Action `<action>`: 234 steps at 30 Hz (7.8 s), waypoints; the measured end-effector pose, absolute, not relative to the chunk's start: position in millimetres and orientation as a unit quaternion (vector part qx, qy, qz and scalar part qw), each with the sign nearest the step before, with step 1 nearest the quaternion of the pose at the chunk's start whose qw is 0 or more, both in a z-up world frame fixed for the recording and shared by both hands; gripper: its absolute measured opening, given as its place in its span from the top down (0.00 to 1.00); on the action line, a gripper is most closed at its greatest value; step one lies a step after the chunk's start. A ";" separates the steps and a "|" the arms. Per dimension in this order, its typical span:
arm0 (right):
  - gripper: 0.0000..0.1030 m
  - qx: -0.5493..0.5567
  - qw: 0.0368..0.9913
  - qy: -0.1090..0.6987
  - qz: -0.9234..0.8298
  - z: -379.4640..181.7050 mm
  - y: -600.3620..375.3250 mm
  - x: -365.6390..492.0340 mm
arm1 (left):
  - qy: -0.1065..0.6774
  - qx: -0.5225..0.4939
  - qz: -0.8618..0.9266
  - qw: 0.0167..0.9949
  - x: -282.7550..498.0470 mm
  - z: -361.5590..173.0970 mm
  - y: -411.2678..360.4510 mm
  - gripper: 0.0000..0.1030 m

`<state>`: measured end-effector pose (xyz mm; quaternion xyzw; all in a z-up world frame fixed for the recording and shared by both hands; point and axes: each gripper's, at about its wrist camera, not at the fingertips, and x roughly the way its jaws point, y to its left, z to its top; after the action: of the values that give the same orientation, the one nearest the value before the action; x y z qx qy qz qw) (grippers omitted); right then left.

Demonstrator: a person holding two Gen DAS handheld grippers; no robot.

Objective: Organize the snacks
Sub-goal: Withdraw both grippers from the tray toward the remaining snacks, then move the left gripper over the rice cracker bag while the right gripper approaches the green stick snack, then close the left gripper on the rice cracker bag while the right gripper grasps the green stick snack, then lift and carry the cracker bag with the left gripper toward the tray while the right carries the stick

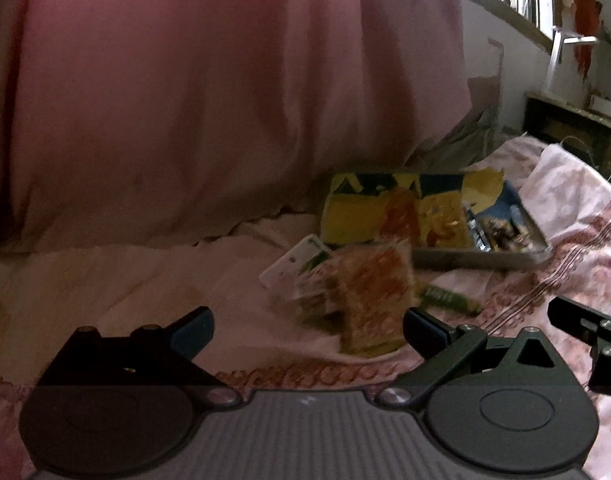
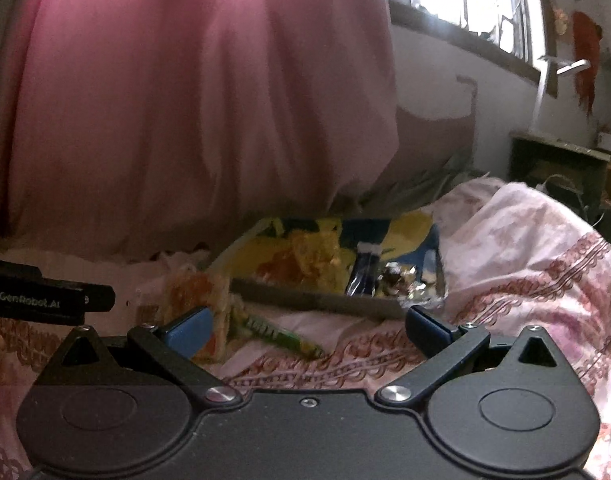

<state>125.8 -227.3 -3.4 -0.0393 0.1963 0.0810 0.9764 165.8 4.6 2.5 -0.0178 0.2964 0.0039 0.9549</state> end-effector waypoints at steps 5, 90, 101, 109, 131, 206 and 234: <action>0.01 -0.047 0.970 0.222 0.091 -17.8 -217.5 134.1 | 0.307 -0.008 0.013 0.952 170.3 -14.5 16.5 0.00; 0.18 -0.176 0.941 0.232 0.174 -99.6 -213.6 263.1 | 0.376 -0.058 0.029 0.924 267.9 -66.1 -40.9 0.00; 0.32 -0.167 0.939 0.229 0.196 -109.2 -213.7 269.3 | 0.391 -0.092 0.028 0.915 276.4 -73.4 -45.0 0.00; 0.32 -0.170 0.937 0.223 0.207 -115.2 -211.0 275.8 | 0.399 -0.111 0.033 0.909 289.6 -79.7 -49.5 0.00; 0.68 -0.209 0.929 0.216 0.214 -114.2 -199.4 258.2 | 0.414 -0.063 0.060 0.906 286.3 -79.3 -57.4 0.25; 0.82 -0.141 0.922 0.310 0.182 -96.0 -232.9 226.3 | 0.460 -0.029 0.071 0.884 229.3 -73.7 -72.1 0.27; 0.82 -0.087 0.961 0.216 0.151 -35.0 -260.6 226.4 | 0.372 -0.046 0.059 0.925 231.2 -5.5 -90.7 0.27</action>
<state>226.4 -260.6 -35.0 -0.0872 0.2161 0.1512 0.9607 231.2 -90.7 -5.5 -0.0461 0.3723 0.0588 0.9251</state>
